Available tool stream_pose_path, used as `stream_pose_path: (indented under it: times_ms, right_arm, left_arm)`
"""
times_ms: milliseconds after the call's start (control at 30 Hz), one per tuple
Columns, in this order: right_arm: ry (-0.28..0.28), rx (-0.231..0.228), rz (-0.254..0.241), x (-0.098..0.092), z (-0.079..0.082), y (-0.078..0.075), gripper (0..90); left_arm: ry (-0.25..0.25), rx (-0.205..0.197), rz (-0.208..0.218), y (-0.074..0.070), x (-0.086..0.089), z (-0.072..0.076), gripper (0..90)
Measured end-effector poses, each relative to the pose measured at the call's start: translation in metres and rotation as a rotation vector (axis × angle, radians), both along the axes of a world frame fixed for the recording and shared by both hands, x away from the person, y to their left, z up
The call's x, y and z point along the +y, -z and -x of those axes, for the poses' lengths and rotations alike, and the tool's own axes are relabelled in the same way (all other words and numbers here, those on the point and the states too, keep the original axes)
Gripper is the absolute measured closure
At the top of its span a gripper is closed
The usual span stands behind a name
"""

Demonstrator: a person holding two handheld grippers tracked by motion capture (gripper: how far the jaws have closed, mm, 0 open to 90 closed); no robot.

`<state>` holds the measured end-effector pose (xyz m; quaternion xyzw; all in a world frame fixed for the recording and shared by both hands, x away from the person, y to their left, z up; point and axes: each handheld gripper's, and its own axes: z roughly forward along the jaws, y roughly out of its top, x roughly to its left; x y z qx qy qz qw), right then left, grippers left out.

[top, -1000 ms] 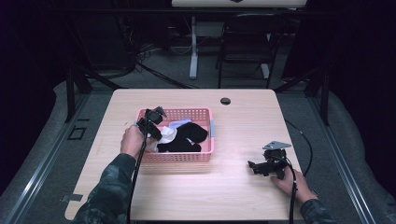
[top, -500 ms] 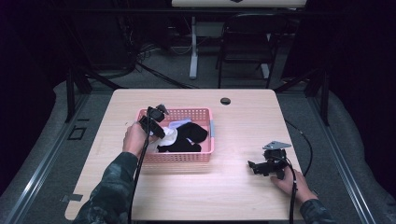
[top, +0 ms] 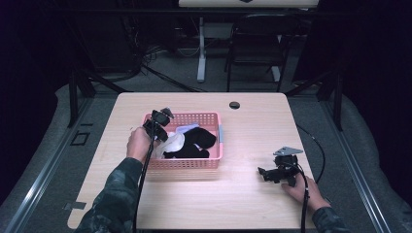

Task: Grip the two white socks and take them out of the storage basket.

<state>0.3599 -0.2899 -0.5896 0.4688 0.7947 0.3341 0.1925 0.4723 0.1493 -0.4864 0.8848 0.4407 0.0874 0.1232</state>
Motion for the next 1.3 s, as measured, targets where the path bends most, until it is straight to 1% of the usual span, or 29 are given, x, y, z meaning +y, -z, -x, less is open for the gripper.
stream_pose_path:
  times_ms: [33, 100, 200, 233, 267, 333, 367, 400, 467, 533, 567, 600, 633, 733, 767, 800, 833, 867, 1067, 1167, 1233, 1300]
  right_arm:
    - [0.000, -0.001, 0.000, 0.000, 0.000, 0.000, 0.0]
    - [0.000, -0.001, 0.000, 0.000, 0.000, 0.000, 0.0]
    - [0.000, -0.001, 0.000, 0.000, 0.000, 0.000, 0.0]
    - [0.000, -0.001, 0.000, 0.000, 0.000, 0.000, 0.0]
    - [0.000, 0.000, 0.000, 0.000, 0.000, 0.000, 0.0]
    - [0.000, 0.000, 0.000, 0.000, 0.000, 0.000, 0.0]
    - [0.000, -0.001, -0.001, 0.000, 0.000, 0.000, 0.0]
    - [0.000, 0.000, -0.001, 0.000, 0.000, 0.000, 0.0]
    - [0.000, -0.001, -0.001, 0.000, 0.000, 0.000, 0.0]
    - [0.001, -0.001, -0.001, 0.000, 0.000, 0.000, 0.0]
    - [0.001, 0.000, -0.001, 0.000, 0.000, 0.000, 0.0]
    - [0.000, -0.001, -0.001, 0.000, 0.000, 0.000, 0.0]
    - [0.000, -0.001, -0.001, 0.000, 0.000, 0.000, 0.0]
    - [0.000, -0.001, -0.002, 0.000, 0.000, 0.000, 0.0]
    - [0.000, -0.001, -0.002, 0.000, 0.000, 0.000, 0.0]
    - [0.000, -0.001, -0.002, 0.000, 0.000, 0.000, 0.0]
    - [0.000, -0.001, -0.002, 0.000, 0.000, 0.000, 0.0]
    - [0.000, 0.000, -0.002, 0.000, 0.000, 0.000, 0.0]
    - [0.000, -0.001, -0.002, 0.000, 0.000, 0.000, 0.0]
    - [0.000, 0.000, -0.001, 0.000, 0.000, 0.000, 0.0]
    - [0.000, -0.001, 0.000, 0.000, 0.000, 0.000, 0.0]
    - [0.000, 0.000, -0.001, 0.000, 0.000, 0.000, 0.0]
  left_arm:
    - [-0.004, -0.005, 0.006, -0.003, 0.001, 0.000, 88.0]
    - [-0.004, -0.031, 0.006, -0.008, 0.003, 0.002, 88.0]
    - [-0.010, -0.055, 0.017, -0.013, 0.006, 0.005, 88.0]
    - [-0.010, -0.055, 0.017, -0.013, 0.006, 0.005, 88.0]
    - [-0.009, -0.056, 0.039, -0.017, 0.010, 0.006, 88.0]
    - [-0.016, -0.075, 0.053, -0.023, 0.012, 0.007, 88.1]
    - [-0.017, -0.077, 0.060, -0.026, 0.012, 0.007, 88.1]
    - [-0.014, -0.090, 0.069, -0.030, 0.014, 0.008, 88.2]
    - [-0.015, -0.105, 0.065, -0.037, 0.014, 0.009, 88.2]
    - [-0.012, -0.115, 0.070, -0.043, 0.014, 0.010, 88.2]
    - [-0.012, -0.115, 0.070, -0.043, 0.014, 0.010, 88.2]
    - [-0.012, -0.131, 0.080, -0.050, 0.015, 0.011, 88.2]
    - [-0.011, -0.143, 0.077, -0.053, 0.015, 0.012, 88.2]
    - [-0.007, -0.157, 0.082, -0.063, 0.015, 0.013, 88.2]
    - [-0.007, -0.157, 0.082, -0.063, 0.015, 0.013, 88.2]
    - [-0.005, -0.171, 0.087, -0.071, 0.015, 0.014, 88.3]
    - [-0.005, -0.171, 0.087, -0.071, 0.015, 0.014, 88.3]
    - [-0.001, -0.173, 0.088, -0.076, 0.014, 0.014, 88.3]
    - [0.019, -0.186, 0.089, -0.092, 0.011, 0.017, 88.3]
    - [0.023, -0.194, 0.101, -0.098, 0.011, 0.018, 88.3]
    - [0.022, -0.200, 0.104, -0.099, 0.012, 0.018, 88.3]
    - [0.024, -0.206, 0.106, -0.106, 0.014, 0.020, 88.3]
